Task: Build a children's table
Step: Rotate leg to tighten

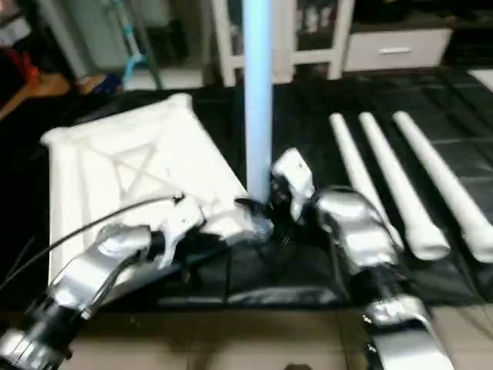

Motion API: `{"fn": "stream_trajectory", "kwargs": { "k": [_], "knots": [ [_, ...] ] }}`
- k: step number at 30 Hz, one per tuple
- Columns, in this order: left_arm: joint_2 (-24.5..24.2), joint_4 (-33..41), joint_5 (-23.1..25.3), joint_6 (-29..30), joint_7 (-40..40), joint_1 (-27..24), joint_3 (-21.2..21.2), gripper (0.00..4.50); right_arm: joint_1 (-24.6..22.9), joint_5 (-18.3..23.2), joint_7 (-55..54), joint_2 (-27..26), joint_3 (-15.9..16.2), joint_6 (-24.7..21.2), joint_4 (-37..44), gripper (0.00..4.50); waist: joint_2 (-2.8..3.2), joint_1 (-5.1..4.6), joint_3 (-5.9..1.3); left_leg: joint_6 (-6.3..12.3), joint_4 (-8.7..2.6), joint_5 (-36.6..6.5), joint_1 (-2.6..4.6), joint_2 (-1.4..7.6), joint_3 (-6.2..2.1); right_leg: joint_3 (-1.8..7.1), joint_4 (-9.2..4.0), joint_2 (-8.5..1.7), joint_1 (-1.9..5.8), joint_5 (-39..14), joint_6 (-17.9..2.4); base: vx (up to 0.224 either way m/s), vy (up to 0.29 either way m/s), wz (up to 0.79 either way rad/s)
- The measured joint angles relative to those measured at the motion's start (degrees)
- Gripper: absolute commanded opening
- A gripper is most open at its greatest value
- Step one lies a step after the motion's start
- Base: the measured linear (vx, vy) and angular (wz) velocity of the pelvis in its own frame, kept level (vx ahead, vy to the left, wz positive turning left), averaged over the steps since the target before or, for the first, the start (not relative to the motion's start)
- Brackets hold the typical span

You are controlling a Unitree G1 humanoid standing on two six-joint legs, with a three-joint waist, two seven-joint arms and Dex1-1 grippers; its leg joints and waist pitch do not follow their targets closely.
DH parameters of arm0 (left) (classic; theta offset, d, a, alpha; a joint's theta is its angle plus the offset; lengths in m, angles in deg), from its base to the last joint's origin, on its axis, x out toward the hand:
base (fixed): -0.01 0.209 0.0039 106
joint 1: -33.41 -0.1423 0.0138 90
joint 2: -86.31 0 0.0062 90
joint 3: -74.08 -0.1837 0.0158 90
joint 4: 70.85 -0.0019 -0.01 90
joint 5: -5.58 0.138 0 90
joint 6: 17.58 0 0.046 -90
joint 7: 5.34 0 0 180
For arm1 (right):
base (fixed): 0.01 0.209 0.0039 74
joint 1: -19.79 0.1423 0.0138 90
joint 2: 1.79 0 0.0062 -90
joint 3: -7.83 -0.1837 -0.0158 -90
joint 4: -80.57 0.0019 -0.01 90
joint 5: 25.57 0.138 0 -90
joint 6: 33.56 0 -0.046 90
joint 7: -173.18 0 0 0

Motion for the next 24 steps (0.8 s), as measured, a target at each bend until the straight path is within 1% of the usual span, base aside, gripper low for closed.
{"fn": "stream_trajectory", "kwargs": {
  "k": [1,3,4,5,7,10,12,15,16,17,19,22,23,24],
  "knots": [
    [-0.4,0.9,-0.3,0.3,0.5,-0.3,-0.4,0.0,-0.1,0.7,1.8,0.9,0.5,-0.4,0.4,3.59,0.01,0.58,-0.01,0.01,0.08,0.0,0.01,0.11,0.11,0.02,0.0,0.05,-0.02,-0.1,0.0,0.0,0.0,0.0],
    [-1.1,2.3,-0.6,0.7,1.4,-0.7,-0.9,0.0,-0.6,1.2,4.5,2.0,1.0,-0.7,1.4,3.59,0.03,1.35,-0.02,0.0,0.28,0.0,0.02,0.38,0.38,0.05,0.02,0.14,-0.02,-0.2,0.0,0.0,0.0,0.0],
    [-1.2,2.8,-0.8,0.8,1.7,-1.1,-1.0,0.0,-0.9,1.4,5.6,2.6,1.1,-0.9,1.7,3.59,0.04,1.65,-0.03,-0.01,0.29,0.0,0.03,0.39,0.44,0.08,0.02,0.14,-0.02,-0.2,-0.1,0.0,0.0,0.0],
    [-1.5,3.4,-0.9,0.9,2.2,-1.5,-1.1,0.0,-1.5,1.9,7.2,3.3,1.2,-1.2,2.2,3.59,0.03,2.15,-0.03,-0.02,0.29,0.0,0.04,0.38,0.54,0.16,0.01,0.12,-0.04,-0.2,-0.1,0.0,0.0,0.0],
    [-2.1,3.8,-1.2,1.1,3.0,-1.7,-1.1,0.0,-2.3,2.0,8.4,3.6,1.3,-1.6,2.4,3.59,0.04,2.51,-0.03,-0.02,0.33,0.0,0.08,0.36,0.62,0.28,0.04,0.11,-0.04,-0.2,-0.1,0.0,0.0,0.0],
    [-2.5,4.0,-1.3,1.4,3.5,-1.9,-1.1,0.0,-2.8,2.1,9.6,4.5,1.6,-2.0,2.4,3.59,0.04,2.62,-0.03,-0.18,0.43,-0.1,0.17,0.36,0.74,0.5,0.14,0.11,-0.03,-0.2,-0.2,0.0,0.0,0.0],
    [-2.5,4.2,-1.4,1.6,3.6,-2.1,-1.2,0.0,-2.9,2.1,10.5,5.2,1.7,-2.6,2.4,3.35,0.05,2.6,-0.03,-0.33,0.44,-0.2,0.26,0.34,0.82,0.69,0.16,0.14,0.0,-0.2,-0.2,0.0,0.0,0.0],
    [-2.8,4.4,-1.4,2.1,3.7,-2.2,-1.3,0.0,-3.6,3.0,11.7,6.0,1.7,-3.2,2.4,3.26,0.04,2.52,-0.03,-0.34,0.43,-0.2,0.52,0.25,1.06,1.24,0.35,0.22,0.01,-0.2,-0.2,0.0,0.0,0.0],
    [-3.0,4.6,-1.4,2.3,3.7,-2.3,-1.3,0.0,-3.9,3.3,11.8,6.0,1.7,-3.7,2.4,3.16,0.05,2.35,-0.02,-0.35,0.43,-0.2,0.65,0.21,1.15,1.36,0.41,0.21,0.03,-0.2,-0.2,0.0,0.0,0.0],
    [-3.3,4.7,-1.4,2.5,3.8,-2.3,-1.3,0.0,-4.1,3.4,11.8,6.0,1.7,-3.9,2.4,3.16,0.05,2.23,-0.02,-0.35,0.43,-0.2,0.68,0.21,1.19,1.4,0.42,0.21,0.03,-0.2,-0.2,0.0,0.0,0.0],
    [-3.5,4.8,-1.4,2.7,3.8,-2.3,-1.3,0.0,-4.1,3.5,11.8,6.1,1.7,-4.3,2.4,2.91,0.05,2.04,-0.02,-0.35,0.43,-0.2,0.71,0.2,1.21,1.45,0.43,0.21,0.04,-0.2,-0.2,0.0,0.0,0.0],
    [-3.5,4.8,-1.4,2.8,3.8,-2.3,-1.3,0.0,-4.2,3.8,12.5,6.1,1.7,-5.1,2.5,2.71,0.05,2.02,-0.02,-0.35,0.43,-0.2,0.73,0.18,1.23,1.49,0.43,0.21,0.04,-0.2,-0.2,0.0,0.0,0.0],
    [-3.5,4.8,-1.4,2.8,3.8,-2.3,-1.3,0.0,-4.2,3.9,12.5,6.1,1.7,-5.3,2.5,2.71,0.05,2.01,-0.02,-0.35,0.43,-0.2,0.73,0.18,1.25,1.5,0.43,0.21,0.04,-0.2,-0.2,0.0,0.0,0.0],
    [-3.5,4.8,-1.4,2.9,3.8,-2.3,-1.3,0.0,-4.2,3.9,12.7,6.1,1.7,-5.4,2.5,2.57,0.05,2.02,-0.02,-0.35,0.43,-0.2,0.73,0.18,1.25,1.5,0.44,0.21,0.04,-0.2,-0.2,0.0,0.0,0.0]
  ]
}}
